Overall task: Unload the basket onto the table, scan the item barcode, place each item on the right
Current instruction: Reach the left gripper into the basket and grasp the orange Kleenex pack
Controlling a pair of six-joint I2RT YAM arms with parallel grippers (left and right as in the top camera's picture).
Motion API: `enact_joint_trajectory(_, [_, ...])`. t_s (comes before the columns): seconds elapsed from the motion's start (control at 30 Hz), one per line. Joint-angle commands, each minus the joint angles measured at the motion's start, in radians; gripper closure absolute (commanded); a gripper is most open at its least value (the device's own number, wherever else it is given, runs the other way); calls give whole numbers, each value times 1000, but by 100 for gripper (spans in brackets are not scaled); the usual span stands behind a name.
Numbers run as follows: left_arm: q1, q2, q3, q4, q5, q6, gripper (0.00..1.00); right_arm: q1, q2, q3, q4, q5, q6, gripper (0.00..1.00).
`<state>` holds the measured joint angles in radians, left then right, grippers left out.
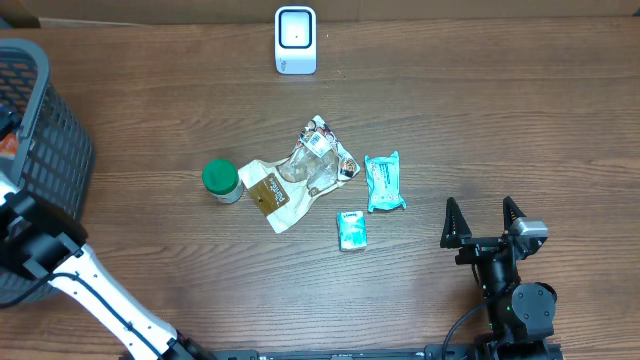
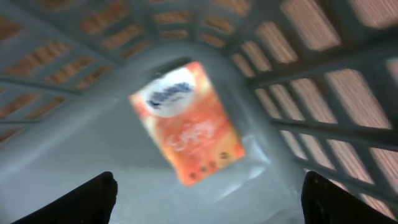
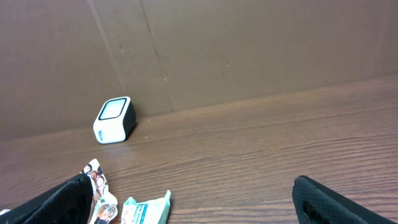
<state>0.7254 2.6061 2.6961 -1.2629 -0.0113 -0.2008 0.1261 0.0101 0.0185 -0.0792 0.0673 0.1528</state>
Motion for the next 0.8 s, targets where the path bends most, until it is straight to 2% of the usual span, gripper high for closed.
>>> enact_joint_trajectory(0.0, [-29,44,-7,16,-75,13,17,6,-6,-11,4,10,-5,0])
enact_joint_trajectory(0.2, [-52,50,-95,63,-225,-42,18,6,-6,-11,4,10,-5,0])
enact_joint_trajectory(0.5, [-52,50,-271,188,-235,-61,23,6,-6,-11,4,10,-5,0])
enact_joint_trajectory(0.53, [-51,50,-276,194,-235,-61,28,6,-6,-11,4,10,-4,0])
enact_joint_trajectory(0.57, [-51,50,-280,199,-235,-61,38,6,-6,-11,4,10,-5,0])
enact_joint_trajectory(0.6, [-52,50,-280,203,-234,-61,52,6,-6,-11,4,10,-5,0])
enact_joint_trajectory(0.73, [-52,50,-279,214,-233,-61,96,6,-6,-11,4,10,-5,0])
enact_joint_trajectory(0.77, [-51,50,-279,211,-232,-61,96,6,-6,-11,4,10,-5,0])
